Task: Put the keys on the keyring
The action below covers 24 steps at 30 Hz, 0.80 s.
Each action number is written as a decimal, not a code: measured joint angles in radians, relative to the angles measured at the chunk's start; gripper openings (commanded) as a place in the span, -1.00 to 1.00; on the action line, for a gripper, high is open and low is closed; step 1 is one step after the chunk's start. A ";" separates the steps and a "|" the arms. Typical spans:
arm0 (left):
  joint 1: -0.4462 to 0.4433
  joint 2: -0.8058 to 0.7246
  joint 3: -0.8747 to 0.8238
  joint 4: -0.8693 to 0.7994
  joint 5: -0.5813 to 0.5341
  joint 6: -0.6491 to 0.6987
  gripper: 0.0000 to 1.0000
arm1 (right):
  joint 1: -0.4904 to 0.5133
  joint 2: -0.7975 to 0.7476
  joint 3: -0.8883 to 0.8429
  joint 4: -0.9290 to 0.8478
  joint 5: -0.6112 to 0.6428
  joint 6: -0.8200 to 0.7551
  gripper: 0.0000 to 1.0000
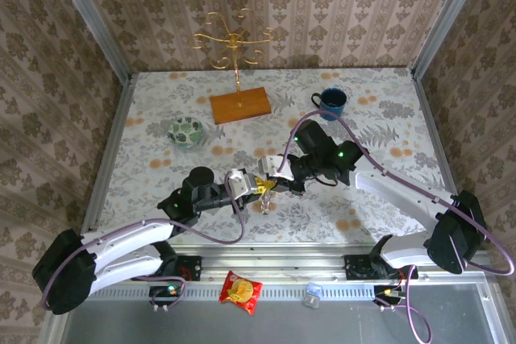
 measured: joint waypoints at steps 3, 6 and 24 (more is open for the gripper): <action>-0.001 0.000 0.001 -0.025 0.017 0.018 -1.00 | 0.011 0.011 0.015 -0.004 0.016 -0.009 -0.98; 0.000 0.000 0.002 -0.037 0.015 0.020 -1.00 | 0.015 0.010 0.011 0.006 0.015 0.014 -0.38; 0.000 -0.019 0.002 -0.053 -0.002 0.021 -1.00 | -0.053 -0.103 -0.156 0.168 0.016 0.342 -0.28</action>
